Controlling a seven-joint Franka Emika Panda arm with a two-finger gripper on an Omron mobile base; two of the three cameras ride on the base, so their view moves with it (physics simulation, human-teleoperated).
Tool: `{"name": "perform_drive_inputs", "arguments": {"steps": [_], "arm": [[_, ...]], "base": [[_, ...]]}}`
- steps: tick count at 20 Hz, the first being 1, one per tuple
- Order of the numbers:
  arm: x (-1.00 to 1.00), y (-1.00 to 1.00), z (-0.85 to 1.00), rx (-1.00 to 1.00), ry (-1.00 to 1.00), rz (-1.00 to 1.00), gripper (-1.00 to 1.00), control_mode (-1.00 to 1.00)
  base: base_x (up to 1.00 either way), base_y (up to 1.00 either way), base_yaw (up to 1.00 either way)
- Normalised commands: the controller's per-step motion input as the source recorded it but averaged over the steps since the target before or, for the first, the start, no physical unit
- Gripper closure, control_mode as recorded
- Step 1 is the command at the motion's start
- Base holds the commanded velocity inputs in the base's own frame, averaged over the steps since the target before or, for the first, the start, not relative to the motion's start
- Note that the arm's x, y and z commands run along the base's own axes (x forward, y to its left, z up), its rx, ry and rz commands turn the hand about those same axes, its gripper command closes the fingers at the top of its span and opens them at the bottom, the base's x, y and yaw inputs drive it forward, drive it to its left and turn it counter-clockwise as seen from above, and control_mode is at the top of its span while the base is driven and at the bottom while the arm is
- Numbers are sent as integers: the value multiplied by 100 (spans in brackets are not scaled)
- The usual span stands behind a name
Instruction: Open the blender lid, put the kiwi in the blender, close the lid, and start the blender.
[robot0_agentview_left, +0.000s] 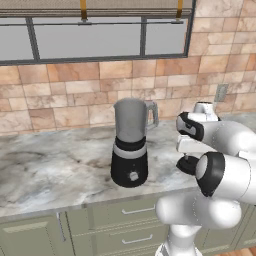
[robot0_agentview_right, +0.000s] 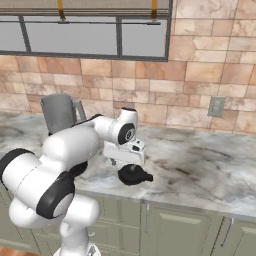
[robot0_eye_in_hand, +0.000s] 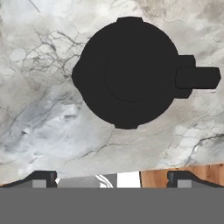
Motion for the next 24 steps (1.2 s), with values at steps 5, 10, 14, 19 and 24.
{"name": "perform_drive_inputs", "arguments": {"steps": [5, 10, 14, 19, 24], "arm": [[8, -23, -6, 5, -6, 2, -100, -100], [0, -42, 0, 5, -5, 6, -100, -100], [-1, -53, 1, 11, -11, 20, -100, -100], [0, -30, 0, 4, -11, 34, -100, -100], [0, -17, 0, 1, -15, 45, -100, -100]], "base": [[0, 0, 0], [0, 0, 0], [0, 0, 0], [0, 0, 0], [0, 0, 0]]}}
